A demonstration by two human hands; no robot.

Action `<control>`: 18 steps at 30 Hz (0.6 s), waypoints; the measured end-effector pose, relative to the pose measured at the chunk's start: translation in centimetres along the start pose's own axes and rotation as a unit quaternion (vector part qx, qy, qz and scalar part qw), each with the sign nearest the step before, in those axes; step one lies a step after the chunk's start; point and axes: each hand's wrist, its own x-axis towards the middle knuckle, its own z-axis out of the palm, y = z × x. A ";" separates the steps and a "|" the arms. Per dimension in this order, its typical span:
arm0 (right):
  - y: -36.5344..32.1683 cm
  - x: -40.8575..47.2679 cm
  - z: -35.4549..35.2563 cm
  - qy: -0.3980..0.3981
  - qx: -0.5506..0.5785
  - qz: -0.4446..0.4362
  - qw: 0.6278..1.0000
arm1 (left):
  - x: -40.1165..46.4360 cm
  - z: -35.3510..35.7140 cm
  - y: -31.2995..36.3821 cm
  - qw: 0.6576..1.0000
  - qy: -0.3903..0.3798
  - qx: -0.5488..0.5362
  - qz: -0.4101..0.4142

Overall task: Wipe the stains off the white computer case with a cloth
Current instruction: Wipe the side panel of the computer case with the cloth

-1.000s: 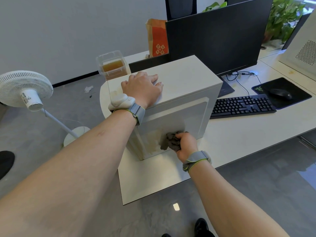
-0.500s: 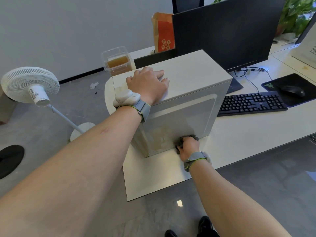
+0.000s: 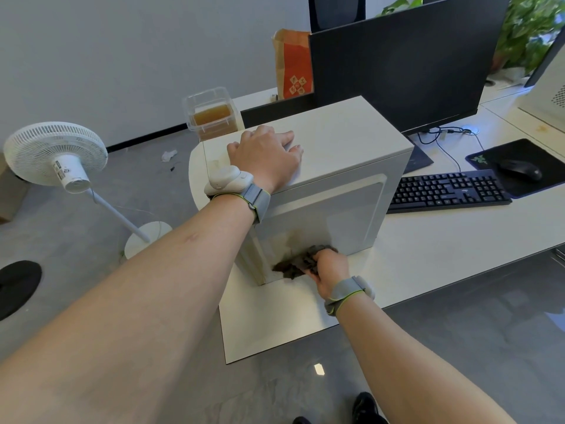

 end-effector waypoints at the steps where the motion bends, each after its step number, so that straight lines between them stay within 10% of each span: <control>1: -0.1 -0.1 0.2 0.048 -0.012 -0.041 0.998 | 0.0 0.0 0.0 1.000 0.000 0.000 0.001; 6: 0.1 -0.9 0.5 0.065 -0.063 -0.029 0.996 | 0.0 0.0 0.0 1.000 0.000 0.007 0.002; 12: -2.4 -5.1 1.4 0.045 -0.103 -0.285 0.952 | 0.0 -0.1 0.1 1.000 -0.001 0.005 -0.002; 18: -3.0 -5.2 1.5 0.047 -0.130 -0.233 0.963 | -0.1 -0.1 0.0 1.000 0.001 0.008 0.000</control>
